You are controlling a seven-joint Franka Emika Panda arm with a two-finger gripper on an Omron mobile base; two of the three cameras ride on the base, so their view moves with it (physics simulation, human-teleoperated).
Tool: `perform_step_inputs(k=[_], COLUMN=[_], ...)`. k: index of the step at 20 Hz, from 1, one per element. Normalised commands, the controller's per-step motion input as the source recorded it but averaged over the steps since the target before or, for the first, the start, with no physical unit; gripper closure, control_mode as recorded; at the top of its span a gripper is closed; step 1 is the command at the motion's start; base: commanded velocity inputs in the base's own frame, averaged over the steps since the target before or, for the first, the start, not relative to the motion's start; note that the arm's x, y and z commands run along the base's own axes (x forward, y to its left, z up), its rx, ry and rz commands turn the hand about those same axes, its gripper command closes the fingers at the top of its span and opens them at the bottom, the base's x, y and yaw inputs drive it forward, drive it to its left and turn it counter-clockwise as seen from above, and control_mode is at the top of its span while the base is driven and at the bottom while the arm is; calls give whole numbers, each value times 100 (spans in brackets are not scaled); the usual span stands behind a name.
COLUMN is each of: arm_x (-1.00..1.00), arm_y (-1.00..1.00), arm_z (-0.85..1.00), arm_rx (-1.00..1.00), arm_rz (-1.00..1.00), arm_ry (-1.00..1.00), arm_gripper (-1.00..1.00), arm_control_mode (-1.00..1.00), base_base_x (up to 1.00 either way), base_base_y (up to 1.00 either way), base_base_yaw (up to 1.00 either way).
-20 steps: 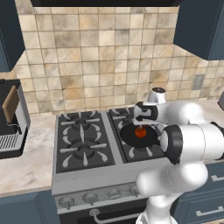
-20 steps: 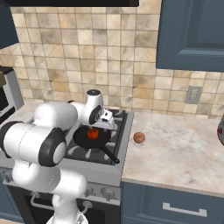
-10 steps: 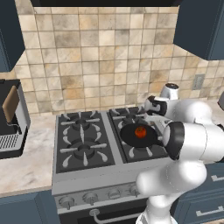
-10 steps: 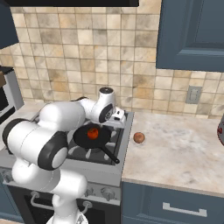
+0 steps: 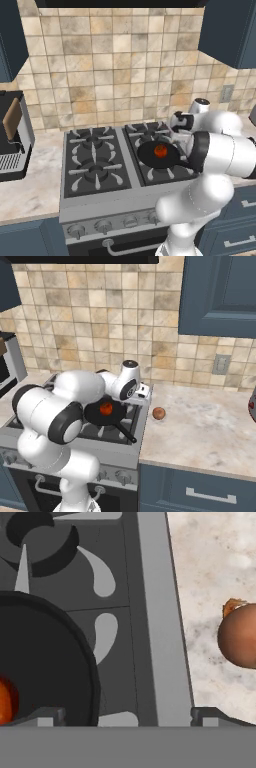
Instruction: Place the pan on the front right burner on the stove. Then place the tomato and the onion in the pan and turn on the front right burner.
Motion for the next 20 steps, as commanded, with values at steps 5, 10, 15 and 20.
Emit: perform_step_inputs(k=[5, 10, 15, 20], arm_x=[8, 20, 34, 39], arm_y=[-6, -30, -30, -16], arm_z=[-23, 3, -2, -7], arm_rx=[0, 0, 0, 0], arm_rz=[-1, 0, 0, 0], arm_ry=[0, 0, 0, -5], arm_gripper=[-100, -100, -100, -100], arm_control_mode=[-100, -100, -100, -100], base_base_x=[0, 0, 0, 0], base_base_y=[0, 0, 0, 0], base_base_yaw=[0, 0, 0, 0])
